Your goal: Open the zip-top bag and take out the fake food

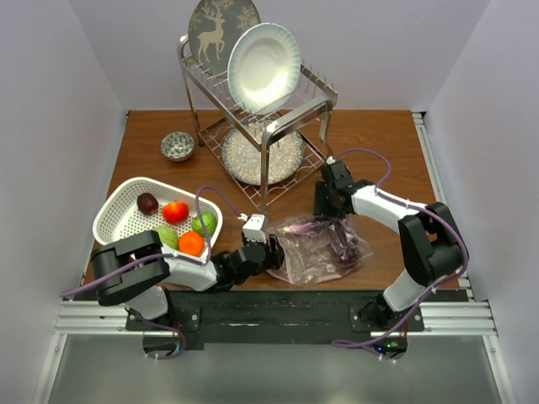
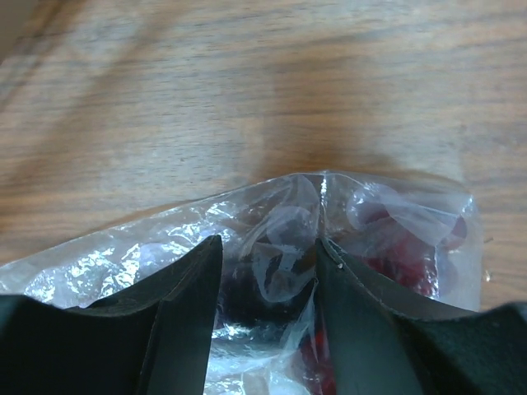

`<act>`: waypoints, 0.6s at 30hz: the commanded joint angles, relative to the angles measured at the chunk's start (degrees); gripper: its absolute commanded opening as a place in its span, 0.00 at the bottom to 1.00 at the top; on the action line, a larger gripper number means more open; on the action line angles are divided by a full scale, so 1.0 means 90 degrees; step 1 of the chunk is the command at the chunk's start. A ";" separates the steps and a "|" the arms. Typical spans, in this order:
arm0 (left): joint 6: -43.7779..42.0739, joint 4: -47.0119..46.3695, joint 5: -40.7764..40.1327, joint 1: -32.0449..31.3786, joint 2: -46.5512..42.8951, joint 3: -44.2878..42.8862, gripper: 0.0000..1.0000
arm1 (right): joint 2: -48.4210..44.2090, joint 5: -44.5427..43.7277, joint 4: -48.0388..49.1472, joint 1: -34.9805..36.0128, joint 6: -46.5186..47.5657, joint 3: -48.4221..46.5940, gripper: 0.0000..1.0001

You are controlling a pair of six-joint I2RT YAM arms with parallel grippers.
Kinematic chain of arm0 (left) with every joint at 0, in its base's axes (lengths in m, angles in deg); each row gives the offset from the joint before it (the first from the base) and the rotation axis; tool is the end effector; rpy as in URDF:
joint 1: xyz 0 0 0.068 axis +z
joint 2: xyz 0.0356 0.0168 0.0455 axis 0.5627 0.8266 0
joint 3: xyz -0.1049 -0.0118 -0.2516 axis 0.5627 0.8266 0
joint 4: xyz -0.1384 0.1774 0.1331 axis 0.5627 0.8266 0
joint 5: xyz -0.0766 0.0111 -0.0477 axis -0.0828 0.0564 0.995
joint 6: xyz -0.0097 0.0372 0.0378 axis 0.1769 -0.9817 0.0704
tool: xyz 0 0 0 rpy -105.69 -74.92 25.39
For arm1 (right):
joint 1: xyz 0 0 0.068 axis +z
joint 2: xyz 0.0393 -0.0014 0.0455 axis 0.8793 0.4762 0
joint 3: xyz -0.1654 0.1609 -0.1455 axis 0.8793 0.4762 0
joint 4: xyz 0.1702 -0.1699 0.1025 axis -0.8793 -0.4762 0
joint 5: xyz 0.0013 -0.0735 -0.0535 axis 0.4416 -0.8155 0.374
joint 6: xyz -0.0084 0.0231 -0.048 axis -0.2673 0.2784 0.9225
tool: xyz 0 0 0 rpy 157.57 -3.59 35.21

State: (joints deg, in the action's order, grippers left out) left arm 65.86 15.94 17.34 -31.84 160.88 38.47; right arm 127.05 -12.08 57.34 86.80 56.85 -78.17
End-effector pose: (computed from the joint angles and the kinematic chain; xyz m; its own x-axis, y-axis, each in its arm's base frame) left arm 0.1218 -0.2336 0.1289 -0.6061 -0.2310 -0.7611 0.2886 0.8278 -0.4810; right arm 0.2918 0.1332 0.1764 -0.8643 0.1125 -0.4902 0.0391 0.9867 0.1575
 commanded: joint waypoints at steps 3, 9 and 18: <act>-0.0325 -0.0244 -0.0408 -0.0021 0.0056 -0.0125 0.71 | -0.0409 0.0610 0.0477 0.0077 0.0714 0.0322 0.54; -0.0685 -0.0283 -0.0467 -0.0011 0.0056 -0.0232 0.75 | -0.0430 0.0611 0.0458 0.0671 0.1105 0.0197 0.56; -0.1018 -0.0059 -0.0574 -0.0001 -0.0032 -0.0350 0.76 | -0.0049 0.0424 0.0360 0.1317 0.1457 -0.0068 0.57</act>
State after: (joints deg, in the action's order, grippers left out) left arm 59.57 16.88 15.09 -31.82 161.21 36.85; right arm 126.46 -9.56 60.03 98.62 67.87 -77.67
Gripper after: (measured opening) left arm 0.757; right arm 0.571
